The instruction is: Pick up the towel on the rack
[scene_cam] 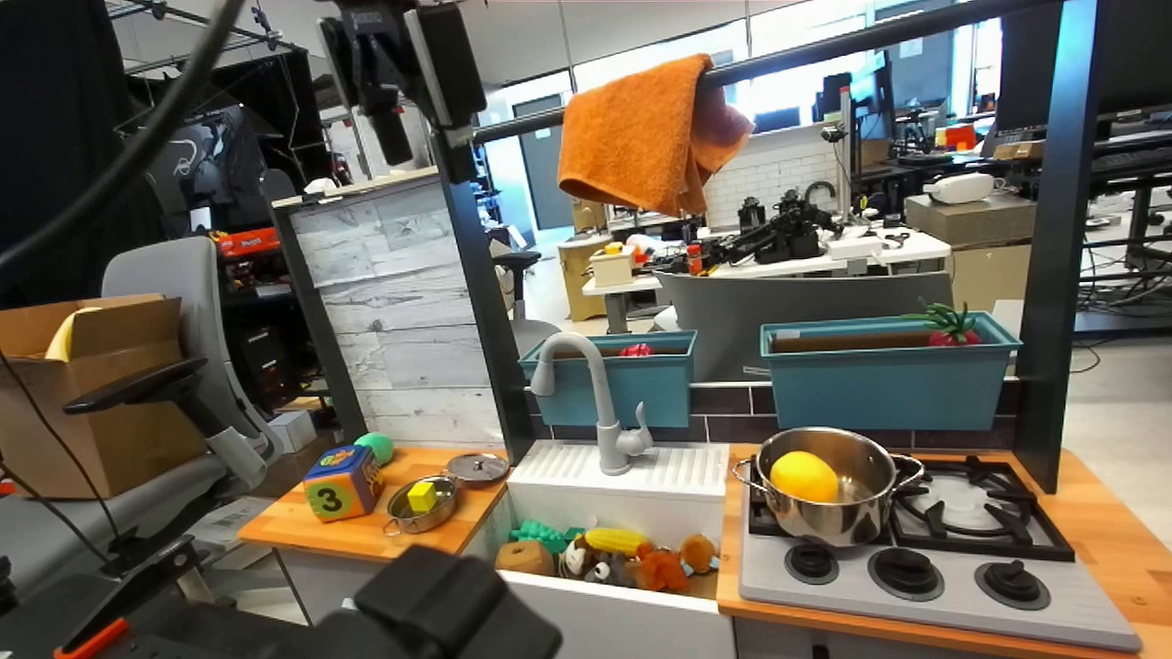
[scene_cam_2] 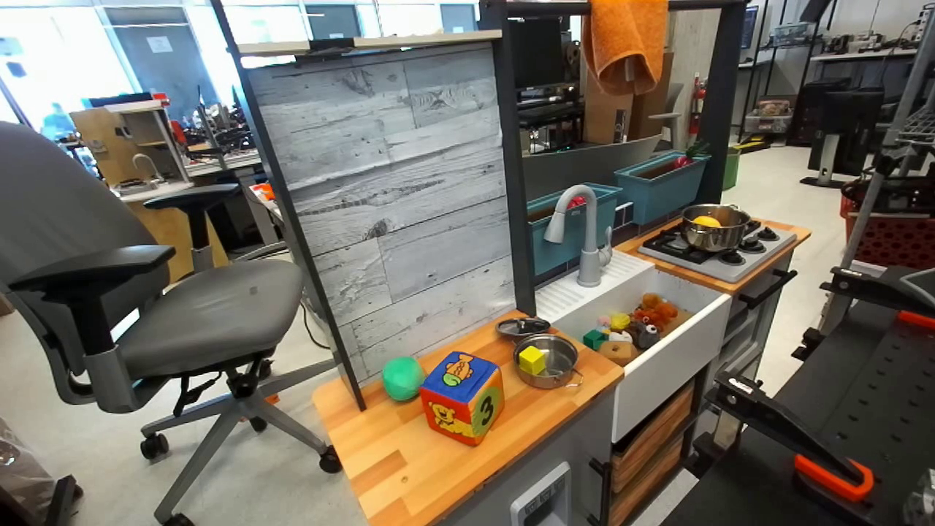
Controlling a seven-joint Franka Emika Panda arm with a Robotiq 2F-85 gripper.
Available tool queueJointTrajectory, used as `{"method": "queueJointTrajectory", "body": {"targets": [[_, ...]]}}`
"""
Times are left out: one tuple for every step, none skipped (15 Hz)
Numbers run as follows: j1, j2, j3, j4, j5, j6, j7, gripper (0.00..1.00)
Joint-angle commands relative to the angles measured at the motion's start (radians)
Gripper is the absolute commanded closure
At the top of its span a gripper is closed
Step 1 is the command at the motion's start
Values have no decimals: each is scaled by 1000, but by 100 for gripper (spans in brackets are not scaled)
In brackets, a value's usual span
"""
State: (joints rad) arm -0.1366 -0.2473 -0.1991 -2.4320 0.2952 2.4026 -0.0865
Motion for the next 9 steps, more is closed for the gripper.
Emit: {"method": "queueJointTrajectory", "body": {"targets": [[33, 117, -44, 155, 205, 56, -28, 0], [34, 153, -45, 204, 264, 74, -24, 0], [33, 190, -44, 252, 323, 90, -19, 0], [31, 230, -39, 303, 378, 110, -12, 0], [23, 271, -31, 355, 438, 130, -9, 0], [14, 315, -22, 407, 494, 149, -4, 0], [4, 356, -13, 458, 544, 166, 7, 0], [-6, 394, -5, 506, 586, 186, 17, 0], [-15, 433, 2, 555, 608, 197, 33, 0]]}}
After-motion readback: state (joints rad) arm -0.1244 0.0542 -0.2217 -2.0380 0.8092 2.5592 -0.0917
